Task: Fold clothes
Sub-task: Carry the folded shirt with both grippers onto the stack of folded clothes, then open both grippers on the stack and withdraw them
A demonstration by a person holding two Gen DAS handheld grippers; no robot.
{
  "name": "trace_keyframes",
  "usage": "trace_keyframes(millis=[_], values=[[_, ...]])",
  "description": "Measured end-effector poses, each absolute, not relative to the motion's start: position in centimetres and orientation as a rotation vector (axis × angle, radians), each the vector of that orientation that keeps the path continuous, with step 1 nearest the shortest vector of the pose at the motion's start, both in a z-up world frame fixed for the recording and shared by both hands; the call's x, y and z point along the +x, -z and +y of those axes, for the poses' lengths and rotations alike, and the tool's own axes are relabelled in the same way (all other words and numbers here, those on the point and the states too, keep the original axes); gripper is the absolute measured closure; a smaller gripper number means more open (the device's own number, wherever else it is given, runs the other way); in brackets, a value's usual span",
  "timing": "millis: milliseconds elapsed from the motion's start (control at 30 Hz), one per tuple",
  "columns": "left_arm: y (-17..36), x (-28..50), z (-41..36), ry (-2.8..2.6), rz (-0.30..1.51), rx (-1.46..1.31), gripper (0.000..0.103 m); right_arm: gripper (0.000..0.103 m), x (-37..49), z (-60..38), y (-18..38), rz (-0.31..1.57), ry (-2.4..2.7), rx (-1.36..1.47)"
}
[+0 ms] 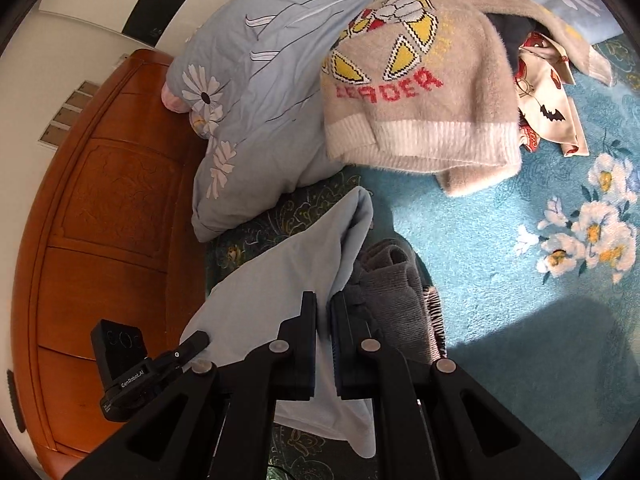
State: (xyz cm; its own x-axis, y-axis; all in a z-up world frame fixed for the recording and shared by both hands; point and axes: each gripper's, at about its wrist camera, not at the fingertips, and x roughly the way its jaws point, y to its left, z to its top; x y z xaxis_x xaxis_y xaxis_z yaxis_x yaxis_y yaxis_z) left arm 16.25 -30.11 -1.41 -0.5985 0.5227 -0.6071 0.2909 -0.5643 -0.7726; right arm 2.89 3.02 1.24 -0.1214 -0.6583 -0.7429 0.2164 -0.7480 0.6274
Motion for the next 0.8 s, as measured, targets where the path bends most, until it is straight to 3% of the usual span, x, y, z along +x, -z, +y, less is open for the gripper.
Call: trace_keyframes(millis=[167,300,400,667,800], values=[[3.1,16.2,-30.6,-2.292,-1.418,-1.390,0.083,0.094,2.2,4.1,0.2,-0.490,1.992,1.598],[3.0,17.0,-31.6,-2.299,-1.428,-1.444,0.048,0.094,2.3,5.7,0.1,-0.522,2.019,1.579],[1.3,18.0,-32.8,-2.379,-1.414,-1.406,0.047,0.094,2.7,5.9,-0.6,-0.517,2.036,1.547],[-2.6,16.5,-26.5,-2.525,-0.900,-1.389,0.047,0.092,5.8,2.4,-2.0,-0.379,1.978,1.455],[-0.9,15.9,-24.4,-2.522,-0.797,-1.493,0.047,0.084,7.5,0.8,-0.9,-0.219,1.963,1.467]])
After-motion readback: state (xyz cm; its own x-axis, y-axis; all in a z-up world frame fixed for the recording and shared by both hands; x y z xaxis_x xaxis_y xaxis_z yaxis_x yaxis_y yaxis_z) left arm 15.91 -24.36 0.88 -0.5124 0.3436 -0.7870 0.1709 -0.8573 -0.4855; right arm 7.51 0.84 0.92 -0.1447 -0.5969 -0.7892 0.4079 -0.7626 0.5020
